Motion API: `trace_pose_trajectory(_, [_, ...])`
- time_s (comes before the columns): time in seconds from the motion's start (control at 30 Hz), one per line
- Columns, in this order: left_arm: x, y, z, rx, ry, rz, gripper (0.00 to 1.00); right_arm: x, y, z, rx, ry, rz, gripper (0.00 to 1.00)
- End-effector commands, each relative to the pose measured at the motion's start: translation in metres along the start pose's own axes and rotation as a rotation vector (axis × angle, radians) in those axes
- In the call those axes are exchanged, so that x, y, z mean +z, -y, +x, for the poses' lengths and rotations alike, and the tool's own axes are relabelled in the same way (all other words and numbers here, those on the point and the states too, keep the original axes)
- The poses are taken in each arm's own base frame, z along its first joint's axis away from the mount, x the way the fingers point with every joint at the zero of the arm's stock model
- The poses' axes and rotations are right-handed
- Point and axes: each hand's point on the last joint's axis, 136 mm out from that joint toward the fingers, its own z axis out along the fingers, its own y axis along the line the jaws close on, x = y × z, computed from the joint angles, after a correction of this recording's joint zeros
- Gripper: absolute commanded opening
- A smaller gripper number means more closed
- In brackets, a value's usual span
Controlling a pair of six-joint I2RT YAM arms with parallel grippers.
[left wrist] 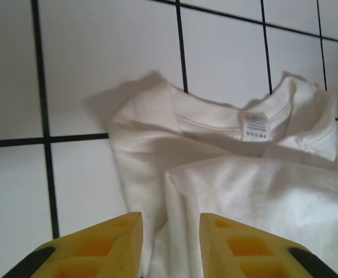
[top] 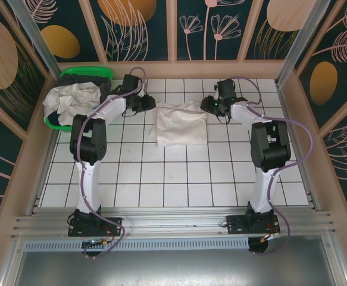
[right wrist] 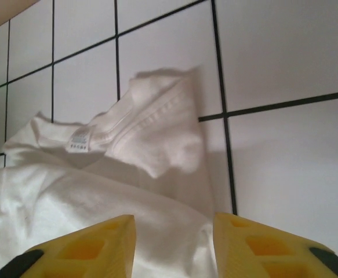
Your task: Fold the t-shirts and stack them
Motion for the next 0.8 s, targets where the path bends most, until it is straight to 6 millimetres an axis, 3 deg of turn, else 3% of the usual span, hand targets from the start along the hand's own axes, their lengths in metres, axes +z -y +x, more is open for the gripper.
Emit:
trace_pose_trajectory(0.0, [-0.027,0.008,0.024,0.022,0.002,0.032,0.29,-0.039,-0.012,-0.014,-0.047,0.111,0.004,0.41])
trace_pose_trajectory(0.13, [-0.030,0.018,0.082,0.008,-0.037,0.099,0.27,-0.036,-0.034,0.017,-0.061,0.079,-0.124,0.40])
trace_pose_trajectory(0.27, [-0.030,0.025,0.119,-0.071,-0.076,0.195,0.24,-0.007,-0.029,0.036,-0.076,0.010,-0.086,0.39])
trace_pose_trajectory(0.47, [-0.035,0.045,0.134,-0.058,-0.075,0.260,0.25,0.026,-0.015,0.037,-0.088,-0.034,-0.024,0.38])
trace_pose_trajectory(0.6, [-0.030,0.044,0.155,-0.063,-0.109,0.266,0.23,0.040,-0.015,0.033,-0.089,-0.038,-0.021,0.37])
trace_pose_trajectory(0.77, [-0.032,0.033,0.190,-0.088,-0.156,0.291,0.09,0.048,-0.020,0.022,-0.085,-0.025,-0.033,0.37])
